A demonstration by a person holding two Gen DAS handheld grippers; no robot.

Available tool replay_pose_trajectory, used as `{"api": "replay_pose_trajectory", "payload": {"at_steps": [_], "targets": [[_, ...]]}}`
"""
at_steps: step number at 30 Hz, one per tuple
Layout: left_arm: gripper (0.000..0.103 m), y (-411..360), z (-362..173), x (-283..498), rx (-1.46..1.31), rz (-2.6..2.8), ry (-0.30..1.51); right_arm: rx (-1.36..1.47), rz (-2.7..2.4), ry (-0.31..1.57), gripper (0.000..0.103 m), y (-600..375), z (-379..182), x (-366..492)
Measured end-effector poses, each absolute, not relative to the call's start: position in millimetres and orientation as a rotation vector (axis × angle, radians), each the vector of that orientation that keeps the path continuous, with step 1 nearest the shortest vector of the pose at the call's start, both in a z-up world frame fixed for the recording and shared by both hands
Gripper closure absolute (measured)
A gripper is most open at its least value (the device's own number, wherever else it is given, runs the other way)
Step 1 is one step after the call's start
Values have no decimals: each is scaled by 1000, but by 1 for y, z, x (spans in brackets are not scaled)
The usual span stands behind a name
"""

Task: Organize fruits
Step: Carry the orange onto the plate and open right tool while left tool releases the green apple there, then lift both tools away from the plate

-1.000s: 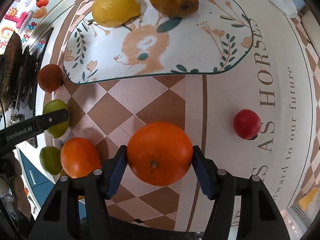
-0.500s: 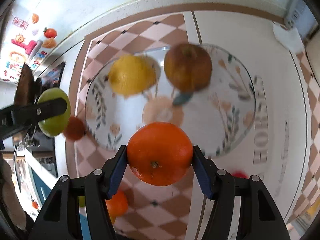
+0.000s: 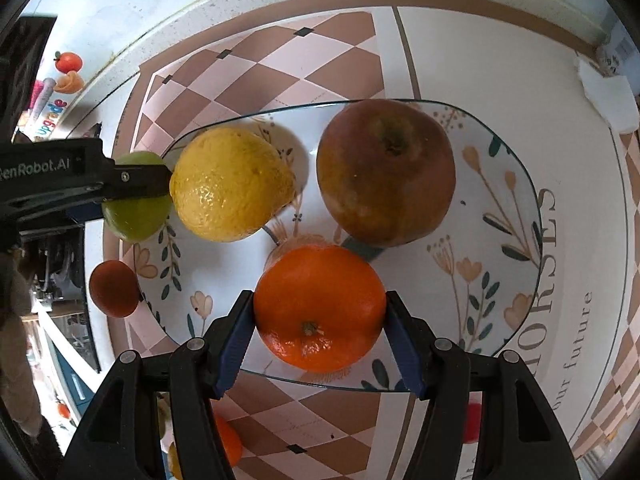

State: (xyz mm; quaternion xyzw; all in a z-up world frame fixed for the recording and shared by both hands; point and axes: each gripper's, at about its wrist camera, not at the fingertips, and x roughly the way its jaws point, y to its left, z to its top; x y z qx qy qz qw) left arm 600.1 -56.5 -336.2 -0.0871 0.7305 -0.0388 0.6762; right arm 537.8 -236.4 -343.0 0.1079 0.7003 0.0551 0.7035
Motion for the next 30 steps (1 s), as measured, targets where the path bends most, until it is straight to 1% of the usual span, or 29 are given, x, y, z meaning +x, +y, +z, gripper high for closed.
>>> {"api": "replay_pose_trajectory", "payload": {"at_steps": [7, 9, 10, 11, 18, 20, 21, 22, 23, 30], "targets": [[51, -56, -341, 598, -172, -72, 1647, 254, 126, 1584, 36, -241, -341, 542], [51, -56, -342, 598, -168, -66, 1654, 253, 125, 1580, 26, -242, -339, 543], [51, -56, -342, 599, -169, -64, 1658, 252, 122, 1572, 18, -244, -335, 543], [51, -59, -344, 598, -176, -60, 1663, 252, 121, 1565, 16, -246, -332, 541], [47, -57, -323, 588, -249, -80, 1609, 229, 85, 1557, 16, -255, -318, 533], [42, -58, -313, 580, -263, -92, 1585, 219, 85, 1550, 16, -256, -312, 526], [35, -58, -309, 577, -260, -95, 1578, 215, 80, 1545, 16, -256, -310, 523], [30, -59, -303, 570, -245, -97, 1562, 207, 71, 1539, 12, -256, -306, 520], [30, -59, -299, 568, -234, -97, 1551, 202, 66, 1531, 9, -257, -302, 516], [29, -55, -255, 528, -39, -45, 1421, 158, 17, 1460, 9, -261, -268, 486]]}}
